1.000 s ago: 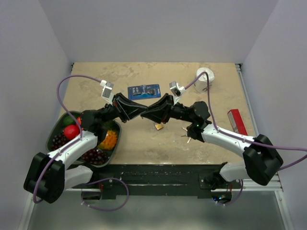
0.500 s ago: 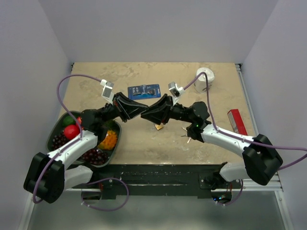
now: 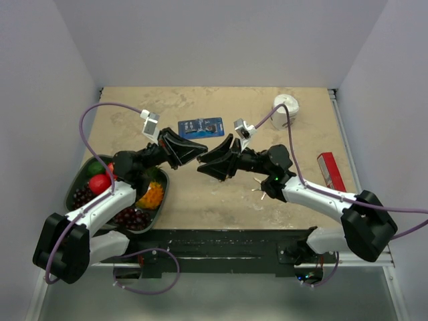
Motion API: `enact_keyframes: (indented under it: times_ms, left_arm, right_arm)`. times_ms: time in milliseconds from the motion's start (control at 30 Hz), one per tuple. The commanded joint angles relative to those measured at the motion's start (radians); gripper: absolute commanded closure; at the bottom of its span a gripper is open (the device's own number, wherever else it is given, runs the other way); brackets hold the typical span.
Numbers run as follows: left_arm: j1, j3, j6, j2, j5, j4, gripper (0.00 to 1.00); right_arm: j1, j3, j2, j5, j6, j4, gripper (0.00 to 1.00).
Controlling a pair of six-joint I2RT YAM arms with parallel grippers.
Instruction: Unlock with the key
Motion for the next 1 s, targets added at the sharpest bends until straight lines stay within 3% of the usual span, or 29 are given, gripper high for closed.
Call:
enact_keyframes:
  times_ms: [0, 167, 967]
  left_arm:
    - [-0.007, 0.025, 0.028, -0.024, 0.016, 0.056, 1.00]
    - [-0.007, 0.021, 0.014, -0.025, 0.027, 0.073, 1.00]
    - [-0.020, -0.001, -0.004, -0.016, 0.037, 0.102, 1.00]
  right_arm:
    - [0.001, 0.009, -0.038, 0.015, 0.001, 0.042, 0.50]
    - [0.001, 0.023, -0.028, 0.019, -0.011, 0.034, 0.50]
    - [0.001, 0.022, 0.004, 0.052, 0.029, 0.130, 0.76]
